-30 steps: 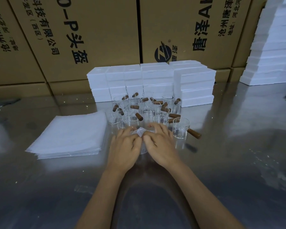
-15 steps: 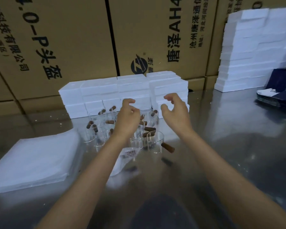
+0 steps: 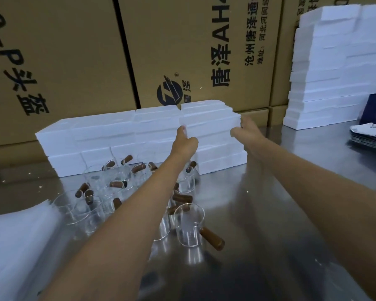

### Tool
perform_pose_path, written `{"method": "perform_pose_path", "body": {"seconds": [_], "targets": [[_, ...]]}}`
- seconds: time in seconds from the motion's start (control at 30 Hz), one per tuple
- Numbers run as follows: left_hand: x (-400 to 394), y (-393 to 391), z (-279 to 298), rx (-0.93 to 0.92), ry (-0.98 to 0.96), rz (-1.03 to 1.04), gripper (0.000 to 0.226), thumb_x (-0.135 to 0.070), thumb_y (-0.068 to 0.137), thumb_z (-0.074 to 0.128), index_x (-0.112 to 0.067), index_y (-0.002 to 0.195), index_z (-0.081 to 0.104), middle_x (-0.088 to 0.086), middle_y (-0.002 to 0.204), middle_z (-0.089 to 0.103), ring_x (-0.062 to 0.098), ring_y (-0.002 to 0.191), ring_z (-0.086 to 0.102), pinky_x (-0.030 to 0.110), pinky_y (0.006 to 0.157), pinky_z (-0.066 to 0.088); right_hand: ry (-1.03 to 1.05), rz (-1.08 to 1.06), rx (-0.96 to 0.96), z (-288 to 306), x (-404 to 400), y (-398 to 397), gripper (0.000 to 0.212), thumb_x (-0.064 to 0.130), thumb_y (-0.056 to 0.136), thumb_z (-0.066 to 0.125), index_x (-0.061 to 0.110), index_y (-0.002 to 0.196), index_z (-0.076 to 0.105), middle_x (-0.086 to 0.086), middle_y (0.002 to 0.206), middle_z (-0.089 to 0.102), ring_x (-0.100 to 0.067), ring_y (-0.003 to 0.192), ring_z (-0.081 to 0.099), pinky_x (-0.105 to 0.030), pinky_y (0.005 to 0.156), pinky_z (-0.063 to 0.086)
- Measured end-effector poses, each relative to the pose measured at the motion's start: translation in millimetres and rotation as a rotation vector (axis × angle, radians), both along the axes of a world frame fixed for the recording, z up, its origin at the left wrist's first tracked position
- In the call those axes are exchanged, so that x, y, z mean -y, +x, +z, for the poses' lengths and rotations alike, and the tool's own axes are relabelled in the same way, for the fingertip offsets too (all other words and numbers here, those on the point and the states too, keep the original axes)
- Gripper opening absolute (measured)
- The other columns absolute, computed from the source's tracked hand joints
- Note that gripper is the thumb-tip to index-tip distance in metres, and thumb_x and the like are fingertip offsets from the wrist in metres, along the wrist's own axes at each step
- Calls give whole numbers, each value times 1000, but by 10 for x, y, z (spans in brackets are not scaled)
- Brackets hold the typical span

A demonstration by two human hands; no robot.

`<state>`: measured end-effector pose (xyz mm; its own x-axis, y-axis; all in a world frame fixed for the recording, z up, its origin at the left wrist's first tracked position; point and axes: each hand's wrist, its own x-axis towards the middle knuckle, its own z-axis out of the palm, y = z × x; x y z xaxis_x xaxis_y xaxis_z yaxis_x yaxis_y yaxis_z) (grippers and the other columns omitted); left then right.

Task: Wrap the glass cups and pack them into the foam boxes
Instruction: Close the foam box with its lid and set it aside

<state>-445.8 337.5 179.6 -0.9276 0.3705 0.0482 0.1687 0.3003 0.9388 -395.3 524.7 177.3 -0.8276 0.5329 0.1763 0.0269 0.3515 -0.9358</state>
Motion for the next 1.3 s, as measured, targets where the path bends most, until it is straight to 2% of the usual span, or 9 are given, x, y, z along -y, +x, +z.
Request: {"method": "perform_pose_path", "body": {"seconds": [0.1, 0.27, 0.47, 0.63, 0.77, 0.97, 1.1, 1.2, 1.3], "targets": [[84, -13, 10, 14, 97, 7, 70, -2, 96, 44, -23, 159, 22, 1, 155, 37, 26, 134, 46, 37, 109, 41, 5, -42, -96, 46, 109, 45, 39, 10, 85, 51, 24, 121, 53, 3, 112, 65, -22, 106, 64, -43, 93, 54], [510, 271, 285, 10, 182, 18, 65, -5, 95, 46, -29, 154, 32, -12, 102, 48, 14, 96, 55, 38, 101, 45, 12, -88, -235, 325, 418, 483, 30, 20, 86, 52, 35, 112, 49, 13, 102, 61, -9, 96, 62, -32, 79, 54], [1479, 1015, 468, 40, 131, 84, 60, -17, 95, 51, -40, 148, 35, 2, 134, 53, 20, 106, 63, 33, 77, 45, 64, 108, -92, 405, 1122, 1240, 42, 26, 86, 59, 43, 122, 46, 6, 116, 58, -4, 101, 56, -24, 73, 43], [2235, 1702, 347, 29, 183, 176, 52, -13, 95, 54, -37, 140, 44, 5, 121, 62, 18, 94, 64, 38, 91, 57, 33, 236, 32, 287, 1776, 1940, 49, 30, 84, 63, 50, 126, 46, 5, 120, 61, -13, 110, 59, -40, 100, 47], [2667, 2269, 92, -4, 219, 144, 44, -12, 97, 55, -47, 124, 49, 2, 103, 64, 3, 72, 68, 15, 60, 53, 58, 224, 5, 88, 2159, 2526, 49, 20, 89, 63, 49, 126, 47, 5, 118, 61, -3, 103, 61, -21, 77, 48], [2663, 2775, -435, 42, 127, 79, 68, -4, 97, 54, -53, 140, 35, 3, 104, 55, 12, 80, 63, 32, 78, 58, 65, 144, -70, -328, 2323, 3153, 69, 0, 91, 58, 63, 114, 43, 7, 96, 62, 14, 78, 61, -2, 59, 44], [2538, 2849, -620, 46, 156, -12, 73, 1, 96, 52, -55, 139, 34, 0, 90, 54, -1, 59, 57, 20, 61, 52, 109, 100, -33, -512, 2193, 3310, 74, -1, 90, 58, 58, 131, 39, 1, 104, 61, 8, 90, 61, -7, 67, 48], [2444, 2761, -610, -13, 88, -29, 69, -1, 95, 51, -44, 147, 37, 2, 103, 54, 2, 68, 53, 16, 70, 45, 220, 57, 18, -563, 2069, 3273, 76, 4, 87, 60, 56, 137, 38, 5, 119, 59, -10, 116, 54, -36, 95, 50], [2367, 2582, -516, -72, 96, 1, 54, -11, 95, 57, -54, 125, 48, -4, 121, 54, 1, 91, 58, 21, 81, 50, 263, 54, 37, -503, 1984, 3099, 76, 13, 87, 58, 58, 143, 31, 14, 135, 50, -14, 133, 38, -46, 105, 43]]}}
